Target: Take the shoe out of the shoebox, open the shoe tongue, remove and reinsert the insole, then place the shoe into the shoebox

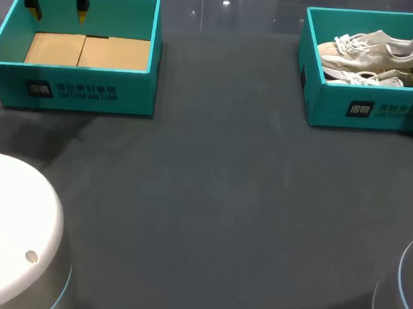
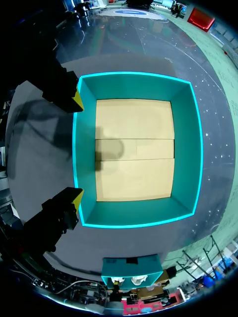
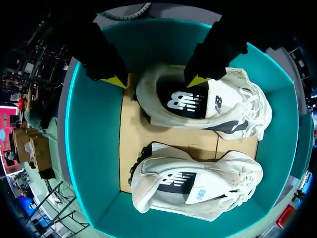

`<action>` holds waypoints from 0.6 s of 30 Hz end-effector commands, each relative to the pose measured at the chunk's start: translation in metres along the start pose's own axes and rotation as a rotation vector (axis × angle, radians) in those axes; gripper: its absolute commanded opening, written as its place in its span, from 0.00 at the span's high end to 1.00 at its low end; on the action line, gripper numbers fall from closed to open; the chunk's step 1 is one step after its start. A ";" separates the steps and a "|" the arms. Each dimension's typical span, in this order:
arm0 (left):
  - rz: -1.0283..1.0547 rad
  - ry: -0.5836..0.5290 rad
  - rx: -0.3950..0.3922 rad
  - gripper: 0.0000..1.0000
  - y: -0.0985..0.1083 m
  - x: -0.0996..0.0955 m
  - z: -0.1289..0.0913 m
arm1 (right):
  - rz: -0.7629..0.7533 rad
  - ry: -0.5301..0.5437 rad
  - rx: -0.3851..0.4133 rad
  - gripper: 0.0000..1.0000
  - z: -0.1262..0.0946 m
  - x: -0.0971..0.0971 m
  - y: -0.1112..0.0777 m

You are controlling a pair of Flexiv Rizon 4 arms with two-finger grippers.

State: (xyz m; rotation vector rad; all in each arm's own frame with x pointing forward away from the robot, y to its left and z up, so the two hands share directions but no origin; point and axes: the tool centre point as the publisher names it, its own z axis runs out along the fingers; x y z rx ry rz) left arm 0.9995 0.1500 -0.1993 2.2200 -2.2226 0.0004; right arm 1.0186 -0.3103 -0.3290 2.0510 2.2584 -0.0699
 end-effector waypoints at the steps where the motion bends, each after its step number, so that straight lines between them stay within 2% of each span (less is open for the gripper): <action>1: 0.000 0.000 0.000 0.00 0.000 0.000 0.000 | -0.001 0.007 0.008 0.27 0.006 -0.002 0.005; 7: 0.000 0.000 0.000 0.00 0.000 0.000 0.000 | 0.006 0.015 0.011 0.24 0.010 -0.005 0.006; 11: 0.000 0.000 0.000 0.00 0.000 0.000 0.000 | 0.014 0.016 0.011 0.18 0.013 -0.008 0.007; 18: 0.000 0.000 0.000 0.00 0.000 0.000 0.000 | 0.028 0.015 0.008 0.20 0.014 -0.012 0.009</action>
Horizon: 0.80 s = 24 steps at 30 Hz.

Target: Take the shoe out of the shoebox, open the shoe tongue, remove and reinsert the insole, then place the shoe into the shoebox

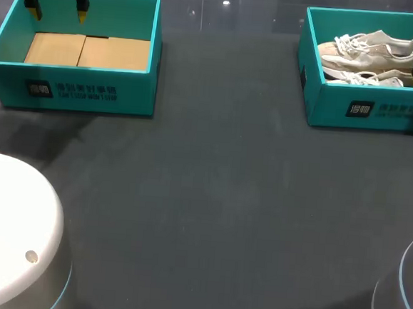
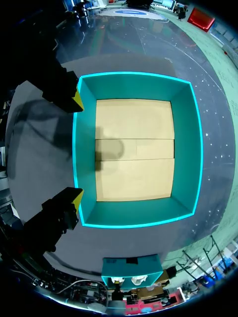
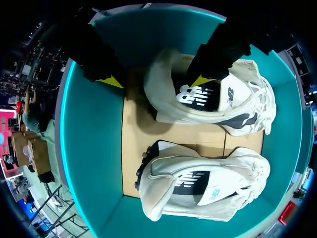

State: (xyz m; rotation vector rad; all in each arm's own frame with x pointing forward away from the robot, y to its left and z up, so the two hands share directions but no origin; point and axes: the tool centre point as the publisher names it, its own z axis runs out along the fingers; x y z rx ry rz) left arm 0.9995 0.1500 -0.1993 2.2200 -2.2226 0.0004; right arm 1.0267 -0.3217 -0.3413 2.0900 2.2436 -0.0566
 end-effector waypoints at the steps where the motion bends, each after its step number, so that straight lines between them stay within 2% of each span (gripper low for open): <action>1: 0.000 0.000 0.000 0.00 0.000 0.000 0.000 | 0.003 -0.003 0.002 0.20 0.000 -0.002 0.003; 7: 0.000 0.000 0.000 0.00 0.000 0.000 0.000 | 0.006 -0.003 0.010 0.22 0.005 -0.006 0.005; 13: 0.000 0.000 0.000 0.00 0.000 0.000 0.000 | -0.010 0.010 0.031 0.18 0.014 -0.002 0.003; 24: 0.000 0.000 0.000 0.00 0.000 0.000 0.000 | -0.024 0.027 0.048 0.19 0.024 -0.001 0.003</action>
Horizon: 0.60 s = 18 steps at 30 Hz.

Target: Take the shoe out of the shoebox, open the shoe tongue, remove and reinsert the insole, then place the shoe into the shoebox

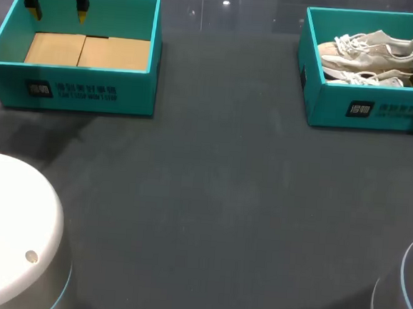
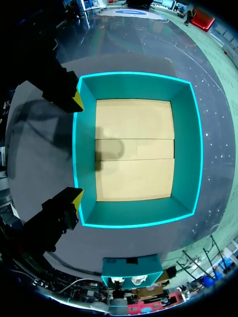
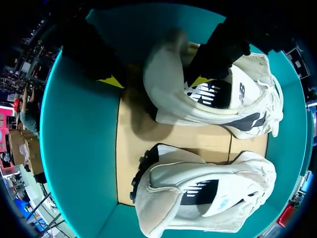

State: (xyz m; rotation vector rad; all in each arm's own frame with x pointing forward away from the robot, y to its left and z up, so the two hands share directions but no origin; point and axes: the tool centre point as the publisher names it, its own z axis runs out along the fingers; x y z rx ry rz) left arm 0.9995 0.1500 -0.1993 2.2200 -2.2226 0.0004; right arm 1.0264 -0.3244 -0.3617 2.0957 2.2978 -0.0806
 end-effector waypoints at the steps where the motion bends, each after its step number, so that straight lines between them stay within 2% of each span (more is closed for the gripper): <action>1: 0.000 0.000 0.000 0.00 0.000 0.000 0.000 | -0.002 0.006 0.010 0.20 0.004 0.000 0.004; 5: 0.000 0.000 0.000 0.00 0.000 0.000 0.000 | -0.008 0.010 0.019 0.20 0.008 0.000 0.003; 9: 0.000 0.000 0.000 0.00 0.000 0.000 0.000 | -0.010 0.013 0.027 0.24 0.011 0.001 0.002; 11: 0.000 0.000 0.000 0.00 0.000 0.000 0.000 | -0.009 0.014 0.028 0.30 0.012 0.001 0.001; 14: 0.000 0.000 0.000 0.00 0.000 0.000 0.000 | -0.007 0.015 0.032 0.50 0.013 0.001 0.000; 18: 0.000 0.000 0.000 0.00 0.000 0.000 0.000 | -0.003 0.014 0.033 0.59 0.013 0.001 -0.001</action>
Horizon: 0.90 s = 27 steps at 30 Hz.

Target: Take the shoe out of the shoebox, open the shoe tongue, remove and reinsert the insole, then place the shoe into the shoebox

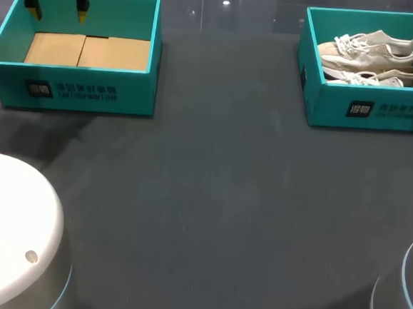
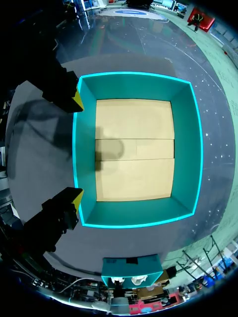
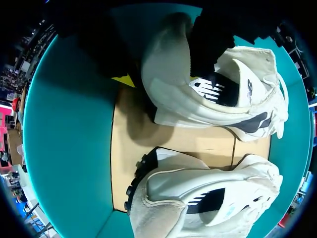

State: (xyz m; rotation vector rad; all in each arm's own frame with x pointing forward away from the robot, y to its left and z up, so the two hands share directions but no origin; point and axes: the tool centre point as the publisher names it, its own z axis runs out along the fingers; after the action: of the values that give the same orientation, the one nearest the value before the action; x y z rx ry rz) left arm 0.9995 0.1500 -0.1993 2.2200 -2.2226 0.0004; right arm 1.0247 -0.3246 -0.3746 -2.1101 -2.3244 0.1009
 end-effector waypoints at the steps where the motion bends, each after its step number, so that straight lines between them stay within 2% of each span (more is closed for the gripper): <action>1: 0.000 0.000 0.000 0.00 0.000 0.000 0.000 | 0.003 -0.001 0.003 0.59 -0.001 0.001 0.000; 8: 0.000 0.000 0.000 0.00 0.000 0.000 0.000 | 0.007 -0.003 0.003 0.70 -0.001 0.001 -0.001; 11: 0.000 0.000 0.000 0.00 0.000 0.000 0.000 | 0.011 -0.005 0.002 0.80 -0.002 0.001 -0.002; 14: 0.000 0.000 0.000 0.00 0.000 0.000 0.000 | 0.017 -0.008 -0.001 1.00 -0.003 0.000 -0.003; 27: 0.000 0.000 0.000 0.00 0.000 0.000 0.000 | 0.043 -0.008 -0.025 1.00 -0.015 -0.004 -0.002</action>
State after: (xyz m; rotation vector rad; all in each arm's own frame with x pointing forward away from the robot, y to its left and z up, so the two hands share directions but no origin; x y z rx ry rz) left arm 0.9995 0.1500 -0.1993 2.2200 -2.2226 0.0004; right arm 1.0271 -0.3291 -0.3646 -2.1749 -2.2951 0.0903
